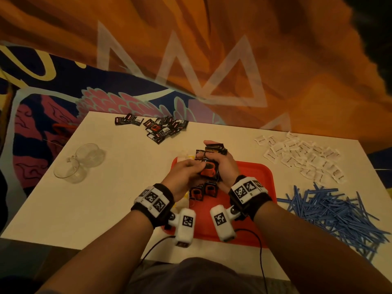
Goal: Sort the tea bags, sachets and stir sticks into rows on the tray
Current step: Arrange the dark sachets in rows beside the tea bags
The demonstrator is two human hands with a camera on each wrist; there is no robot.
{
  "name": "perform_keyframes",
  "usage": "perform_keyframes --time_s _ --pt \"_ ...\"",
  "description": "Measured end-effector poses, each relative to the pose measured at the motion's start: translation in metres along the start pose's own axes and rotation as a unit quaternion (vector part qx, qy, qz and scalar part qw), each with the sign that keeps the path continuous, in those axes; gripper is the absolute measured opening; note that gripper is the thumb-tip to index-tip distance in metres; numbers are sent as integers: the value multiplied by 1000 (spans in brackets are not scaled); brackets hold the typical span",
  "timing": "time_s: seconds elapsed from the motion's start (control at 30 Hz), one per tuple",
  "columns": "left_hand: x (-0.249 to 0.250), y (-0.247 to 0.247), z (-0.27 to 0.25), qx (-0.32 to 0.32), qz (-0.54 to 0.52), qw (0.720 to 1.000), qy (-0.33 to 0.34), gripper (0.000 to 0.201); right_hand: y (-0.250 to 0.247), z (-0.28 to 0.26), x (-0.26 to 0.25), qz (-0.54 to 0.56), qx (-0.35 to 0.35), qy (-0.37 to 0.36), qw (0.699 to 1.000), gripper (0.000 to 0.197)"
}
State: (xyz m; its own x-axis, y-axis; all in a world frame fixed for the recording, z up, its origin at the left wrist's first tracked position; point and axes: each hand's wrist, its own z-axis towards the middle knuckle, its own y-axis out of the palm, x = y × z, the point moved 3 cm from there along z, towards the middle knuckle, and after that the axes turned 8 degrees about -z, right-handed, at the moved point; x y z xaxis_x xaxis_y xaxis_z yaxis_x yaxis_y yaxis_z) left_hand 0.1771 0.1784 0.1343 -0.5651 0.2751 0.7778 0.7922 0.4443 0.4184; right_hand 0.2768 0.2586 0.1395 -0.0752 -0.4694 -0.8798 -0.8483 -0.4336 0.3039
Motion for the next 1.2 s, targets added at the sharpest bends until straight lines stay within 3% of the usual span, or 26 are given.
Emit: perform_keyframes --time_s 0.07,0.17,0.23,0.3,0.37,0.43,0.5,0.53,0.57,0.63,0.7,0.77,0.9,1.1,1.2 --pt "3 2 -4 -46 -51 997 -37 10 6 -4 -2 -3 -36 7 999 34" --pt "5 -2 -5 -69 -27 996 -48 15 9 -6 1 -19 -73 25 997 33" --pt "7 -7 -4 -51 -5 997 -50 23 6 -4 3 -100 -66 6 993 37" --pt "8 -13 -1 -15 4 999 -45 28 -1 -3 -2 -264 -35 -49 963 56" --pt "8 -19 2 20 9 999 -40 34 -3 -9 -18 -449 -12 -141 882 80" --pt "8 -21 4 44 -6 998 -41 39 6 -18 -33 -605 -53 -225 761 98" --pt "9 -16 3 35 -12 998 -40 33 20 -25 -37 -729 -113 -252 626 106" --pt "11 -10 1 18 -12 999 -34 28 24 -26 -36 -764 -135 -251 579 106" --pt "11 -5 -1 -5 -21 999 -25 27 27 -25 -34 -780 -149 -245 555 104" --pt "12 0 -6 -56 -73 996 -13 29 30 -20 -32 -765 -155 -248 573 93" --pt "10 -4 -9 -105 -167 980 -27 35 32 -17 -33 -716 -148 -271 627 80" --pt "10 -10 -10 -134 -254 957 -47 53 30 -15 -33 -661 -149 -285 678 74" --pt "10 -10 -11 -149 -258 954 -44 81 31 -20 -35 -599 -189 -286 724 75" --pt "14 -9 -12 -147 -213 965 -39 92 37 -23 -46 -583 -162 -301 737 62" --pt "15 -10 -11 -151 -190 969 -34 94 37 -21 -45 -611 -184 -273 720 67"
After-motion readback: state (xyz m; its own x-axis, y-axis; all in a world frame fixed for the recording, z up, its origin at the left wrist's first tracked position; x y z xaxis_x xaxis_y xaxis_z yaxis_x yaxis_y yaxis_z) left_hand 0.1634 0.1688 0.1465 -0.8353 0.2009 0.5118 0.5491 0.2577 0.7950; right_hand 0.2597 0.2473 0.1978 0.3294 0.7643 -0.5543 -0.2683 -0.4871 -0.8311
